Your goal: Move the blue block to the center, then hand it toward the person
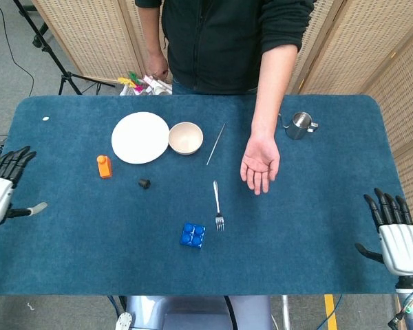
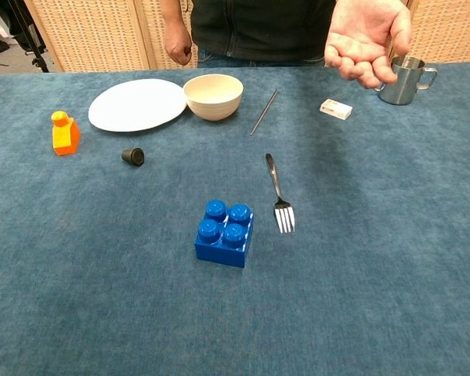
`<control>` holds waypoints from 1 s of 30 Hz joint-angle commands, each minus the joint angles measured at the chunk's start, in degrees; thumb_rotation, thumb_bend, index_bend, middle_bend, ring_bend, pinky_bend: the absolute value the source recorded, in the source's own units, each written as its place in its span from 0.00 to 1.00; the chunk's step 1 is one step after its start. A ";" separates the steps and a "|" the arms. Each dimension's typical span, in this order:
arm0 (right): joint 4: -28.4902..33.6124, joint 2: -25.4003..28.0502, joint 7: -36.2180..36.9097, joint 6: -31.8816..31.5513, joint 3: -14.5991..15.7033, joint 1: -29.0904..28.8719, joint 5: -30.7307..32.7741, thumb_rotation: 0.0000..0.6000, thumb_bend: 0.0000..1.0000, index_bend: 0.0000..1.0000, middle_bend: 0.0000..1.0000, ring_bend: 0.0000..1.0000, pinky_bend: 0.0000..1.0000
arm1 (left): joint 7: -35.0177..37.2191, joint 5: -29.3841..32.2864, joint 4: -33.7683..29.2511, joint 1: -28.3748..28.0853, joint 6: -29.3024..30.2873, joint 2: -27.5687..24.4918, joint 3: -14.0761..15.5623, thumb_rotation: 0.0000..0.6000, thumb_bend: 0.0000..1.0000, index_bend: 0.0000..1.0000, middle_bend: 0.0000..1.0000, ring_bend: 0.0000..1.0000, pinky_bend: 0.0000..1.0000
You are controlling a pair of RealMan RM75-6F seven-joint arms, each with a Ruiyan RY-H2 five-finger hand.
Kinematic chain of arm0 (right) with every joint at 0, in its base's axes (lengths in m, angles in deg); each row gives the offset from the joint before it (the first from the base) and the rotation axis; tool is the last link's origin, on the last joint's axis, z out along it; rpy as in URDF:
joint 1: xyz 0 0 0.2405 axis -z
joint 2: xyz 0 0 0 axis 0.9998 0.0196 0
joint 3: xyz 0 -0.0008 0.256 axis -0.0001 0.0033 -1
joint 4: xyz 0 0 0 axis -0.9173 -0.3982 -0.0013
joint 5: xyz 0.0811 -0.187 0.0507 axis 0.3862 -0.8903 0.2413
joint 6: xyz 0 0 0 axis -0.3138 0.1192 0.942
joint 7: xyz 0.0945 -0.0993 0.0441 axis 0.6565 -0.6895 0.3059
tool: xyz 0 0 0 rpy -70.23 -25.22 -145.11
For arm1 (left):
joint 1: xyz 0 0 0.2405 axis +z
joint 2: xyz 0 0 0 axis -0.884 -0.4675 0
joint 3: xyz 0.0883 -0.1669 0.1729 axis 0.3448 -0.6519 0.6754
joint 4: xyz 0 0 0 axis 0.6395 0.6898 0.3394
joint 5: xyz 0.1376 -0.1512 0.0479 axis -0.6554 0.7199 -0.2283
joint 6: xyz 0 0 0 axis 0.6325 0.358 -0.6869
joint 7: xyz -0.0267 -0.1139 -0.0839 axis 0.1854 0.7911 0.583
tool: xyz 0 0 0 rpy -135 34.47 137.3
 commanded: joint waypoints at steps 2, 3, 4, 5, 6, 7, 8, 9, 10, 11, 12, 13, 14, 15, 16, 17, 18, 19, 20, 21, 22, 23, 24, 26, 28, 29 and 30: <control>-1.57 0.22 0.31 3.97 3.14 -2.16 -5.08 1.00 0.00 0.00 0.00 0.00 0.00 | -2.11 2.53 -5.59 3.04 -1.40 -4.78 -1.48 1.00 0.00 0.00 0.00 0.00 0.00; -2.22 0.13 1.12 4.70 3.60 -3.00 -6.65 1.00 0.00 0.00 0.00 0.00 0.00 | -2.08 2.42 -5.90 3.19 -1.57 -5.07 -1.59 1.00 0.00 0.00 0.00 0.00 0.00; -3.13 0.11 2.77 6.08 4.38 -4.40 -8.96 1.00 0.00 0.00 0.00 0.00 0.00 | -2.02 2.20 -6.15 3.36 -1.73 -5.40 -1.74 1.00 0.00 0.00 0.00 0.00 0.00; -3.49 0.23 4.46 7.33 5.04 -5.56 -10.59 1.00 0.00 0.00 0.00 0.00 0.00 | -1.94 2.06 -6.30 3.51 -1.75 -5.60 -1.90 1.00 0.00 0.00 0.00 0.00 0.00; -3.17 0.25 8.03 10.12 6.31 -8.30 -14.07 1.00 0.00 0.01 0.00 0.00 0.00 | -1.75 1.80 -6.49 3.82 -1.42 -5.86 -2.15 1.00 0.00 0.00 0.00 0.00 0.00; -3.29 0.39 10.19 11.26 6.76 -9.71 -15.49 1.00 0.00 0.02 0.00 0.00 0.00 | -1.55 1.53 -6.58 4.00 -1.30 -6.00 -2.27 1.00 0.00 0.00 0.00 0.00 0.00; -3.48 0.35 11.92 12.13 7.06 -10.93 -16.66 1.00 0.00 0.03 0.00 0.00 0.00 | -1.31 1.24 -6.62 4.15 -1.21 -6.12 -2.39 1.00 0.00 0.00 0.00 0.00 0.00; -3.68 0.15 13.15 12.81 7.26 -12.04 -17.73 1.00 0.00 0.04 0.01 0.00 0.00 | -1.11 1.02 -6.62 4.26 -1.21 -6.21 -2.52 1.00 0.00 0.00 0.00 0.00 0.00; -3.99 -0.48 14.33 13.89 7.32 -13.70 -19.08 1.00 0.00 0.04 0.01 0.00 0.00 | -0.90 0.89 -6.57 4.42 -1.28 -6.30 -2.72 1.00 0.00 0.00 0.00 0.00 0.00; -4.13 -1.28 14.98 14.60 7.10 -14.86 -19.69 1.00 0.00 0.04 0.01 0.00 0.00 | -0.77 0.79 -6.52 4.50 -1.39 -6.34 -2.86 1.00 0.00 0.00 0.00 0.00 0.00; -4.33 -1.90 15.39 15.18 6.94 -15.67 -19.91 1.00 0.00 0.04 0.01 0.00 0.00 | -0.64 0.67 -6.48 4.57 -1.53 -6.37 -2.98 1.00 0.00 0.00 0.00 0.00 0.00; -4.36 -2.80 15.94 16.25 6.86 -16.99 -20.49 1.00 0.00 0.04 0.02 0.00 0.00 | -0.36 0.52 -6.44 4.63 -1.76 -6.41 -3.14 1.00 0.00 0.00 0.00 0.00 0.00; -4.21 -3.68 16.46 17.50 6.75 -18.32 -20.99 1.00 0.00 0.04 0.02 0.00 0.00 | -0.16 0.44 -6.36 4.67 -1.99 -6.45 -3.25 1.00 0.00 0.00 0.00 0.00 0.00; -4.18 -4.56 16.92 18.77 6.63 -19.64 -21.23 1.00 0.00 0.04 0.02 0.00 0.00 | 0.03 0.33 -6.22 4.70 -2.28 -6.49 -3.40 1.00 0.00 0.00 0.00 0.00 0.00; -3.98 -5.42 17.14 19.94 6.49 -20.86 -21.60 1.00 0.00 0.04 0.02 0.00 0.00 | 0.18 0.27 -6.12 4.70 -2.50 -6.49 -3.53 1.00 0.00 0.00 0.00 0.00 0.00; -3.81 -6.24 17.08 20.88 6.25 -21.86 -21.72 1.00 0.00 0.04 0.02 0.00 0.00 | 0.36 0.22 -6.04 4.71 -2.74 -6.50 -3.65 1.00 0.00 0.00 0.00 0.00 0.00; -3.52 -7.31 16.68 21.93 5.93 -23.05 -21.91 1.00 0.00 0.04 0.02 0.00 0.00 | 0.64 0.14 -5.94 4.72 -3.10 -6.57 -3.77 1.00 0.00 0.00 0.00 0.00 0.00; -3.41 -7.76 16.44 22.43 5.79 -23.54 -21.85 1.00 0.00 0.04 0.02 0.00 0.00 | 0.77 0.09 -5.88 4.73 -3.24 -6.60 -3.84 1.00 0.00 0.00 0.00 0.00 0.00; -3.08 -8.47 16.11 23.11 5.59 -24.31 -21.92 1.00 0.00 0.04 0.02 0.00 0.00 | 0.98 0.08 -5.82 4.76 -3.44 -6.65 -3.96 1.00 0.00 0.00 0.00 0.00 0.00; -2.70 -9.29 15.79 23.82 5.31 -25.12 -21.91 1.00 0.00 0.04 0.02 0.00 0.00 | 1.18 0.09 -5.77 4.79 -3.60 -6.69 -4.11 1.00 0.00 0.00 0.00 0.00 0.00; -2.35 -10.16 15.44 24.66 4.96 -25.93 -21.69 1.00 0.00 0.04 0.02 0.00 0.00 | 1.37 0.11 -5.70 4.84 -3.70 -6.73 -4.27 1.00 0.00 0.00 0.00 0.00 0.00; -1.85 -11.32 14.74 25.97 4.38 -26.97 -21.11 1.00 0.00 0.04 0.02 0.00 0.00 | 1.65 0.08 -5.59 4.89 -3.83 -6.78 -4.46 1.00 0.00 0.00 0.00 0.00 0.00; -1.47 -12.53 13.83 27.19 3.66 -27.93 -20.53 1.00 0.00 0.04 0.02 0.00 0.00 | 1.93 0.10 -5.48 4.95 -3.93 -6.79 -4.61 1.00 0.00 0.00 0.00 0.00 0.00; -0.98 -14.47 11.25 29.43 2.34 -29.27 -18.87 1.00 0.00 0.04 0.02 0.00 0.00 | 2.17 0.08 -5.26 5.03 -4.18 -6.78 -4.84 1.00 0.00 0.00 0.00 0.00 0.00; -0.49 -16.10 9.01 31.15 1.18 -30.19 -17.15 1.00 0.00 0.04 0.01 0.00 0.00 | 2.30 0.11 -5.16 5.08 -4.43 -6.78 -5.03 1.00 0.00 0.00 0.00 0.00 0.00; -0.24 -16.77 8.21 31.90 0.74 -30.51 -16.25 1.00 0.00 0.04 0.01 0.00 0.00 | 2.38 0.10 -5.13 5.09 -4.54 -6.78 -5.09 1.00 0.00 0.00 0.00 0.00 0.00; 0.04 -17.43 7.51 32.69 0.32 -30.84 -15.32 1.00 0.00 0.04 0.01 0.00 0.00 | 2.46 0.04 -5.11 5.10 -4.65 -6.80 -5.13 1.00 0.00 0.00 0.00 0.00 0.00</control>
